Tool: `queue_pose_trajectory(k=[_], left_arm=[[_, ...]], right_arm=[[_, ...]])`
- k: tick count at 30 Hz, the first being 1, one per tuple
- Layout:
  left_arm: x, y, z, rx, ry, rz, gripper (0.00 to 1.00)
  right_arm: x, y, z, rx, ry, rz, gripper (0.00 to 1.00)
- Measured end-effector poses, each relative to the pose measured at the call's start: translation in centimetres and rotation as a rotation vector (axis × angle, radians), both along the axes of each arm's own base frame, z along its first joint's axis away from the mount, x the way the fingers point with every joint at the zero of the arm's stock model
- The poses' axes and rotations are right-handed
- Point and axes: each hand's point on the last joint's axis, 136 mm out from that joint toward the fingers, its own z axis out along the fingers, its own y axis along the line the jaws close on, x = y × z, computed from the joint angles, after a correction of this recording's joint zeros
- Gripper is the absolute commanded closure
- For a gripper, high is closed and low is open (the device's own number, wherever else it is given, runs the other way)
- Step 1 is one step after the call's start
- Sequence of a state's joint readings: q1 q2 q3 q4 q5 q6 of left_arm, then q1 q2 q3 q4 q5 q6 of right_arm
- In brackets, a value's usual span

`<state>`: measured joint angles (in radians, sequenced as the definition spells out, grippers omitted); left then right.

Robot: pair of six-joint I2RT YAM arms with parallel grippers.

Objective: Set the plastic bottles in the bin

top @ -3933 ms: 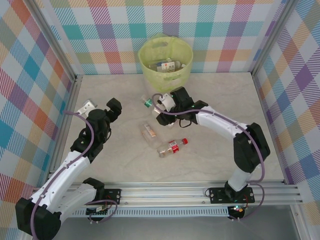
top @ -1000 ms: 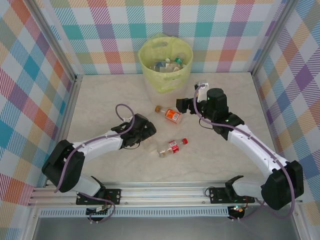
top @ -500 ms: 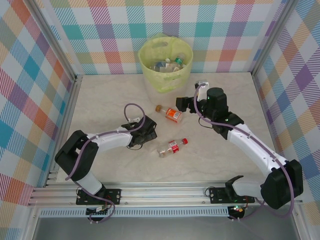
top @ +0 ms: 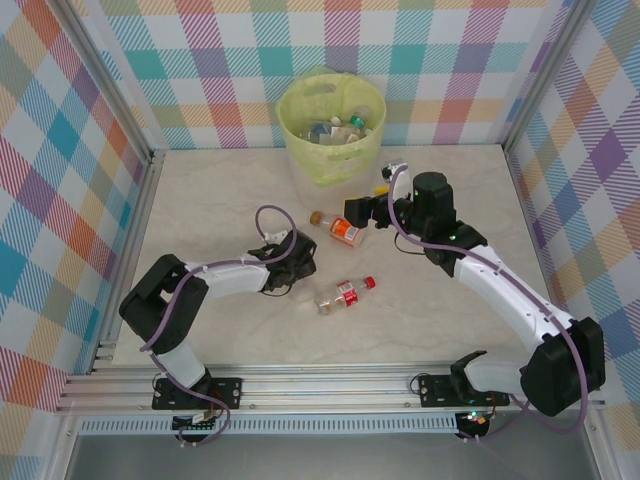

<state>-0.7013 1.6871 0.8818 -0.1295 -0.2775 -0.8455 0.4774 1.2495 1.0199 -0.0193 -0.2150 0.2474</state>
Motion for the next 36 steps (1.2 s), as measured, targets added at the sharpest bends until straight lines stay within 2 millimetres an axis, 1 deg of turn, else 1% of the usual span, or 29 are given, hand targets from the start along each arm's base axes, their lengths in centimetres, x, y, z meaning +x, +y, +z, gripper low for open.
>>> queue_pose_trajectory(k=[3,6,10,13,15,19,25,31,34,36], left_arm=[[0.4,0.0,0.1,-0.017,-0.017,-0.002,0.46],[0.8,0.2,0.3,-0.03,-0.038,-0.006,0.49],[0.5,1.1,0.9,-0.038,-0.063,-0.004,0.51],[0.4,1.6,1.9,-0.043,-0.096,-0.006,0.52],[0.5,2.0,3.1,-0.049,-0.131,0.002,0.51],[0.8,3.2,6.2,-0.055,-0.234,0.027,0.52],[1.3,5.2,11.7,-0.054,-0.398,0.064,0.52],[2.3,6.3,17.6,-0.029,-0.585,0.054,0.53],[3.4,6.0,21.4,-0.003,-0.691,0.027,0.52],[4.3,5.7,24.7,0.003,-0.778,0.013,0.52]], right_arm=[[-0.1,0.1,0.0,0.001,0.0,0.005,0.0],[-0.1,0.1,0.0,0.001,-0.001,0.007,0.0],[-0.1,0.1,0.0,-0.003,-0.005,0.009,0.0],[-0.1,0.1,0.0,-0.008,-0.011,0.011,0.0],[-0.1,0.1,0.0,-0.011,-0.014,0.012,0.0],[-0.1,0.0,0.0,-0.015,-0.016,0.01,0.01],[-0.2,-0.3,-0.5,-0.024,-0.012,-0.004,0.0],[-0.1,-0.4,-0.4,-0.025,-0.018,-0.01,0.0],[-0.1,-0.4,-0.4,-0.023,-0.019,-0.011,0.01],[-0.1,-0.4,-0.2,-0.018,-0.023,-0.012,0.0]])
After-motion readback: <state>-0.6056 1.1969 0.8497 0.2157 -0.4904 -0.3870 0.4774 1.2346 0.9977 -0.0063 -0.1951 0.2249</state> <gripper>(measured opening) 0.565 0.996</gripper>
